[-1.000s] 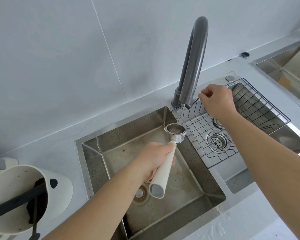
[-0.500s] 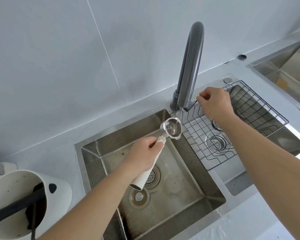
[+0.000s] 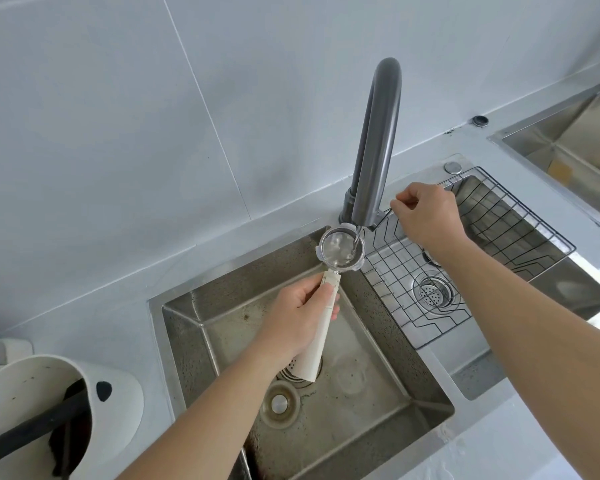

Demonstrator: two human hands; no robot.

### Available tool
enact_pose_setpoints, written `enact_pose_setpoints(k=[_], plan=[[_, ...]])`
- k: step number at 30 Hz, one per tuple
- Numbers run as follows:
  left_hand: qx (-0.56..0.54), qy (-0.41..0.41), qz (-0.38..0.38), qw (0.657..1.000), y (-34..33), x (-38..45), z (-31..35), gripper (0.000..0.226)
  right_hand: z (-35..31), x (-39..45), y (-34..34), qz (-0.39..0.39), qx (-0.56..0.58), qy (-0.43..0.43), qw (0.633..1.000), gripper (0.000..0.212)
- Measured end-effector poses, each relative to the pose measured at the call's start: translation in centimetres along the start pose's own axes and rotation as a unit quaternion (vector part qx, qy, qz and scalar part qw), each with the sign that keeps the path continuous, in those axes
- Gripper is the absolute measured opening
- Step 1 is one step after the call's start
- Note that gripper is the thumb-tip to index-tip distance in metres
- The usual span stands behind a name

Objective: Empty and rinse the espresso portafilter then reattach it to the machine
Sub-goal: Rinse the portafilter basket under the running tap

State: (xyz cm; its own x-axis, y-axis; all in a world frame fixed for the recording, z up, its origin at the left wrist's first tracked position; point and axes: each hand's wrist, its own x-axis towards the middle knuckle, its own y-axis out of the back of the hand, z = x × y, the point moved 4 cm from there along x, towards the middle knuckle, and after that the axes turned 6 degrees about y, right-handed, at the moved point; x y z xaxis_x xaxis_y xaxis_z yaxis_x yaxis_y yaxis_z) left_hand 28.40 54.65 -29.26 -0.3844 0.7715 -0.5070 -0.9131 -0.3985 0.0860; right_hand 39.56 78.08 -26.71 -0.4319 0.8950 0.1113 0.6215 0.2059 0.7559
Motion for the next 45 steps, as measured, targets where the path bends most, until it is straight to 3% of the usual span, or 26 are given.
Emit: enact_pose_setpoints(k=[14, 19, 28, 32, 45], plan=[[-0.229, 0.114, -0.062, 0.965, -2.8, -0.7, 0.0, 0.024, 0.2, -0.1, -0.2, 0.001, 0.017, -0.003, 1.000, 0.015], [-0.250, 0.154, -0.061, 0.954, -2.8, -1.0, 0.1, 0.026, 0.1, 0.1, 0.1, 0.005, 0.015, -0.004, 1.000, 0.015], [-0.098, 0.188, -0.007, 0.977, -1.0, -0.8, -1.0, 0.029, 0.4, -0.2, 0.0, 0.005, 0.018, -0.011, 1.000, 0.015], [0.034, 0.140, 0.028, 0.989, 0.4, -0.2, -1.2, 0.032, 0.1, -0.2, -0.1, 0.004, 0.013, -0.008, 1.000, 0.015], [0.187, -0.063, 0.070, 0.978, 1.4, 1.0, 0.0, 0.024, 0.2, 0.0, -0.1, 0.006, 0.013, 0.002, 1.000, 0.014]])
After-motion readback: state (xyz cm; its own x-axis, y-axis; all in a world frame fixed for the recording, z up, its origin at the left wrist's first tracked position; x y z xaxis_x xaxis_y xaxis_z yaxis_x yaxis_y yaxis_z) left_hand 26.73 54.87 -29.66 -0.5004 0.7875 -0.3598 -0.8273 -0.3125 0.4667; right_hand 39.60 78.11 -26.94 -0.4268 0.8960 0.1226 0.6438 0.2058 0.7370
